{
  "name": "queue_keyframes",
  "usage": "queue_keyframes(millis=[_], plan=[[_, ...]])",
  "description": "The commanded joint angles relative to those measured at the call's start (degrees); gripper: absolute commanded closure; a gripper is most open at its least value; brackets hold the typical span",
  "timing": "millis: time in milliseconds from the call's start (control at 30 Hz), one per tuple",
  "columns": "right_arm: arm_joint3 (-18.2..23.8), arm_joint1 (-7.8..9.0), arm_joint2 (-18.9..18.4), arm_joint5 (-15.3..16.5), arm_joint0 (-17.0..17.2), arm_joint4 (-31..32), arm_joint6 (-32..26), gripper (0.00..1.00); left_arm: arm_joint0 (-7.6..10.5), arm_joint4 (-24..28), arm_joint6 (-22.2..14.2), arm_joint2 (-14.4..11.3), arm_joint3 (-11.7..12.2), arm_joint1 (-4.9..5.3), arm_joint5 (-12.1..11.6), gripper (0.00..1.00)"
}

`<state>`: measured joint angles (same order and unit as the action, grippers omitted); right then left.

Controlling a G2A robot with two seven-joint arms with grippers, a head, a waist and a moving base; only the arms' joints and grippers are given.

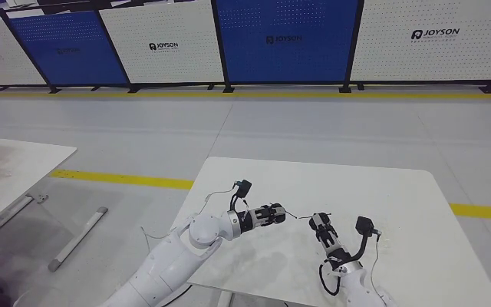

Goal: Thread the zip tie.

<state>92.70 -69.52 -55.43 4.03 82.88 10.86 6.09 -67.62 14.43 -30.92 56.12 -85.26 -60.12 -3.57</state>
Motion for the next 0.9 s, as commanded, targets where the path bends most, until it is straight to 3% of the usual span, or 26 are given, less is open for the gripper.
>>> queue_keyframes(millis=[0,400,867], plan=[[0.0,-0.11,-0.1,-0.2,0.0,0.2,-0.5,1.0,0.0,0.0,0.0,0.0,0.0,0.0,0.0,1.0],[-1.6,-1.17,0.1,-0.6,-1.2,0.3,-1.8,1.0,0.0,0.0,0.0,0.0,0.0,0.0,0.0,1.0],[-2.5,-1.84,-1.4,1.9,0.0,0.6,-1.5,1.0,0.0,0.0,0.0,0.0,0.0,0.0,0.0,1.0]])
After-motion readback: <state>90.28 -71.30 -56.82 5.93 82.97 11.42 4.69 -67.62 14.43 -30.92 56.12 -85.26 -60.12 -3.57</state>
